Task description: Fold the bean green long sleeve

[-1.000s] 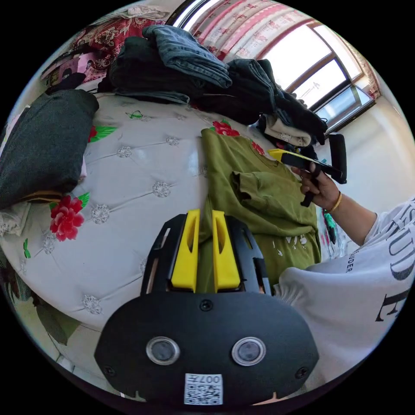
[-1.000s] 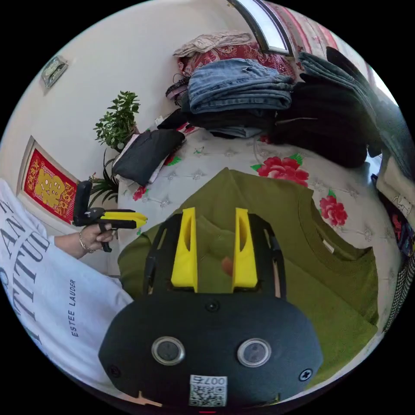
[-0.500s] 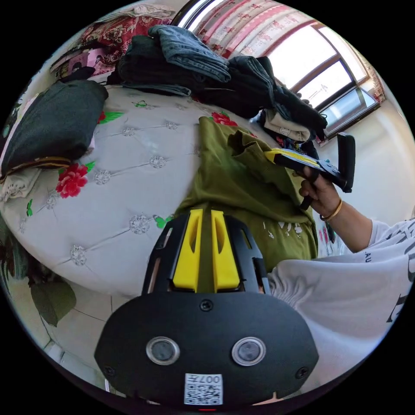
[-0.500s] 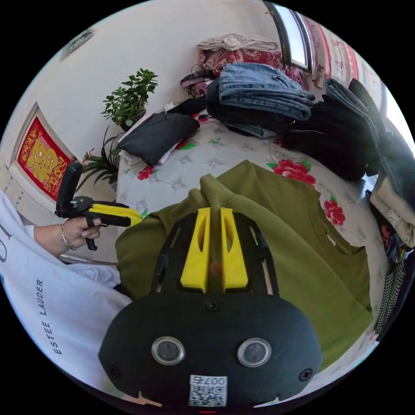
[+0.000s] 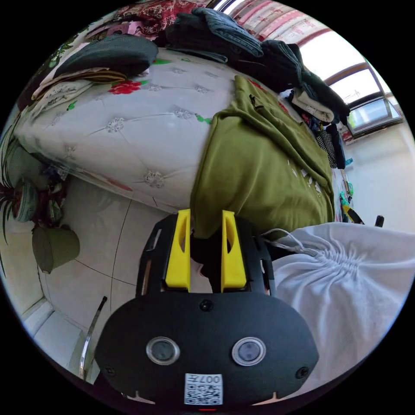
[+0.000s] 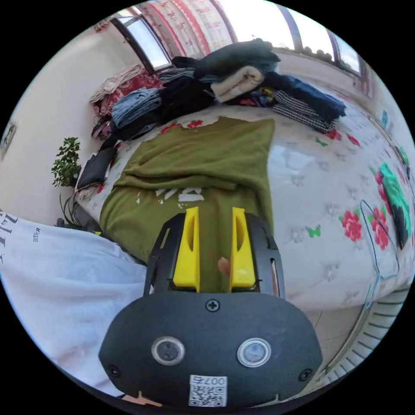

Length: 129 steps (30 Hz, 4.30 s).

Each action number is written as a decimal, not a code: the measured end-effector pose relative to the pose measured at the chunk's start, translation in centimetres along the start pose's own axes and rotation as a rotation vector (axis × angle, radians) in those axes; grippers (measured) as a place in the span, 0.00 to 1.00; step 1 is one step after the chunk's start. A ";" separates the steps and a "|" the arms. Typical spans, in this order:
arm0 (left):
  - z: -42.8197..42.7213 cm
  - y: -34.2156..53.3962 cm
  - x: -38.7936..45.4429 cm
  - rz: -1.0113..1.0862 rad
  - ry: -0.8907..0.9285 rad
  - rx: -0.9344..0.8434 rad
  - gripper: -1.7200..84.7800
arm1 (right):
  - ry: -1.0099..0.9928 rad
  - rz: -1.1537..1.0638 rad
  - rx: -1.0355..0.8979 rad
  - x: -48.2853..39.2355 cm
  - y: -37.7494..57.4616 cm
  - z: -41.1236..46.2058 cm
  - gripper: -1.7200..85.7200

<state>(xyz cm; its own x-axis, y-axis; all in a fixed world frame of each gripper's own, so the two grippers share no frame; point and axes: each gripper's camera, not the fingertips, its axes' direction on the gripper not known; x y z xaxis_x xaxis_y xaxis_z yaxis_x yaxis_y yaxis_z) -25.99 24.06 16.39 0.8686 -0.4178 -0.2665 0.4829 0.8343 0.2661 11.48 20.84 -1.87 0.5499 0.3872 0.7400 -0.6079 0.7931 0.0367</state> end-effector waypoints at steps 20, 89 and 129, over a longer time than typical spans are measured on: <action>0.1 -3.0 5.7 0.323 0.360 -0.203 0.02 | -0.300 -0.020 -0.331 -0.9 4.7 -8.6 0.02; 0.8 -32.5 -4.9 -0.105 0.338 0.072 0.14 | -0.303 0.835 0.303 -3.6 -9.1 -11.5 0.16; 2.9 -22.2 -18.1 -0.119 0.686 0.021 0.26 | -0.456 0.330 -0.215 -22.7 -29.8 4.0 0.18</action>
<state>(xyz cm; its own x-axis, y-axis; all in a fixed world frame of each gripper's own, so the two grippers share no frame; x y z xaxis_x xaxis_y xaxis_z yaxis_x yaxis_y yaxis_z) -52.08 12.05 18.00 0.5465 -0.1781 -0.8183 0.5782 0.7871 0.2148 14.82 -13.42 -17.08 0.0217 0.4261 0.9044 -0.5490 0.7611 -0.3455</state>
